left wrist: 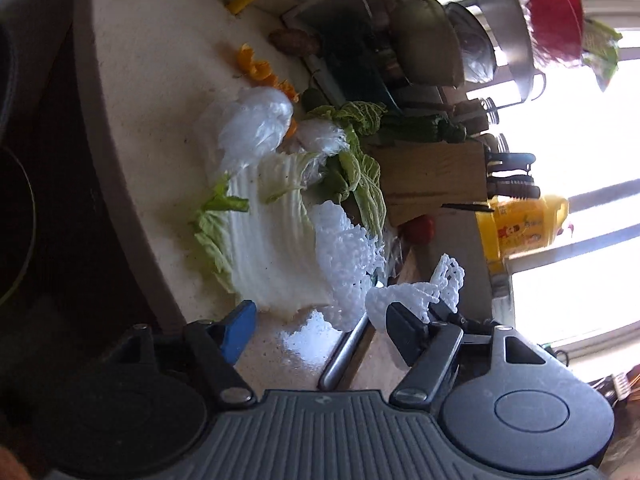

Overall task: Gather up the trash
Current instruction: 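Carry the cabbage leaf and the foam net down toward the black bin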

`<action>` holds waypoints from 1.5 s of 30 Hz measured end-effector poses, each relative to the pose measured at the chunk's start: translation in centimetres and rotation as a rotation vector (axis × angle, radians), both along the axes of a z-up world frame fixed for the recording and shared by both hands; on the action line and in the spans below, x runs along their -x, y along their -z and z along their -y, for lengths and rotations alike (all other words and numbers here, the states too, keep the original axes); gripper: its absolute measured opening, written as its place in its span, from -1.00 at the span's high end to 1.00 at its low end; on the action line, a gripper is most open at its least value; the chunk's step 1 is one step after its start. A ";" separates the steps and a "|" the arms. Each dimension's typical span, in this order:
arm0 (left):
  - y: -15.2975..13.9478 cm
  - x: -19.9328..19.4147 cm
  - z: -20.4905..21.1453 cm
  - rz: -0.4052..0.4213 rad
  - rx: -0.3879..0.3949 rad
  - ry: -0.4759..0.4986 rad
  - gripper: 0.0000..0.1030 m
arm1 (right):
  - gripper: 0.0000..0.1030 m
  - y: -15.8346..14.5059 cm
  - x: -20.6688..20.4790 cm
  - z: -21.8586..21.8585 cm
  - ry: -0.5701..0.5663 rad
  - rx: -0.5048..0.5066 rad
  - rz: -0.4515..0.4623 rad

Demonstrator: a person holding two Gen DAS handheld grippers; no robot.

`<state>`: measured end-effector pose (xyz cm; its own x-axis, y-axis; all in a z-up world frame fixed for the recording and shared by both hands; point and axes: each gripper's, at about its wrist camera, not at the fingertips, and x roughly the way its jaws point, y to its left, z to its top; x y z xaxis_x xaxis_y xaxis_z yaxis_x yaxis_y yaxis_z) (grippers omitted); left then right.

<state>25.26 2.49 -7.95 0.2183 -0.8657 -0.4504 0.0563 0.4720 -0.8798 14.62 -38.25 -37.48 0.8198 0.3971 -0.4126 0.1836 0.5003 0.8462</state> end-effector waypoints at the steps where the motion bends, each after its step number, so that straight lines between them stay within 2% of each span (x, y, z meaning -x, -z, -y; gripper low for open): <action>1: 0.9 -0.2 0.3 -0.035 0.049 -0.014 -0.31 | 0.66 -0.1 -0.2 -0.1 -0.014 0.001 0.003; 3: 2.8 -0.4 1.2 -0.087 0.128 -0.036 -0.30 | 0.66 -0.2 -0.6 -0.1 -0.039 -0.001 0.006; 6: 5.5 -0.3 2.5 -0.155 0.162 -0.077 -0.24 | 0.66 -0.1 -1.3 0.1 -0.071 -0.003 -0.001; 8: 6.7 0.0 2.0 -0.153 0.187 -0.126 -0.20 | 0.66 -0.1 -1.4 0.4 -0.087 -0.005 -0.011; 10: 7.9 1.3 0.7 -0.199 0.204 -0.177 -0.20 | 0.63 0.0 -1.5 0.8 -0.094 -0.007 -0.018; 11: 8.3 1.9 0.3 -0.203 0.205 -0.174 -0.21 | 0.63 0.1 -1.5 1.1 -0.096 -0.009 -0.020; 14: 9.1 2.8 -0.1 -0.163 0.145 -0.209 -0.22 | 0.63 0.1 -1.5 1.8 -0.101 -0.014 -0.036; 19: 13.1 1.3 1.1 -0.193 0.202 -0.314 -0.21 | 0.60 -0.2 -2.5 2.2 -0.146 -0.007 -0.021; 22: 13.5 0.0 1.8 -0.091 0.115 -0.321 -0.35 | 0.60 0.0 -3.4 1.8 -0.175 -0.011 -0.019; 25: 14.8 -1.1 1.9 -0.047 0.103 -0.374 -0.43 | 0.60 0.3 -3.6 1.4 -0.191 -0.009 -0.017; 26: 15.4 -1.6 1.9 -0.058 0.102 -0.380 -0.44 | 0.60 0.4 -3.8 1.3 -0.197 -0.015 -0.019; 28: 16.2 -2.5 2.7 -0.072 0.039 -0.337 -0.44 | 0.60 0.5 -4.0 1.0 -0.206 -0.017 -0.023; 29: 16.4 -2.8 3.5 -0.053 -0.026 -0.297 -0.44 | 0.60 0.5 -4.1 0.8 -0.210 -0.016 -0.024; 31: 16.8 -3.1 5.1 -0.011 -0.105 -0.240 -0.44 | 0.60 0.4 -4.3 0.6 -0.213 -0.015 -0.023; 33: 17.7 -3.6 6.2 -0.005 -0.132 -0.214 -0.44 | 0.60 0.2 -4.3 0.6 -0.213 -0.013 -0.019; 36: 18.9 -4.8 7.2 0.014 -0.171 -0.232 -0.42 | 0.60 0.1 -4.3 0.7 -0.206 -0.014 -0.011; 38: 20.3 -5.9 7.6 0.014 -0.182 -0.261 -0.31 | 0.60 0.3 -4.2 0.9 -0.198 -0.022 -0.005; 42: 23.6 -8.3 8.7 -0.042 -0.194 -0.286 0.29 | 0.60 0.7 -4.0 1.5 -0.180 -0.035 -0.003; 45: 25.3 -10.6 10.7 -0.071 -0.206 -0.253 0.58 | 0.61 0.6 -4.0 1.9 -0.166 -0.023 0.005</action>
<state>35.85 -8.21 -33.22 0.3766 -0.6772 -0.6321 -0.1432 0.6316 -0.7620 18.58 -40.11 -38.12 0.7439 0.5365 -0.3984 0.0959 0.5043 0.8582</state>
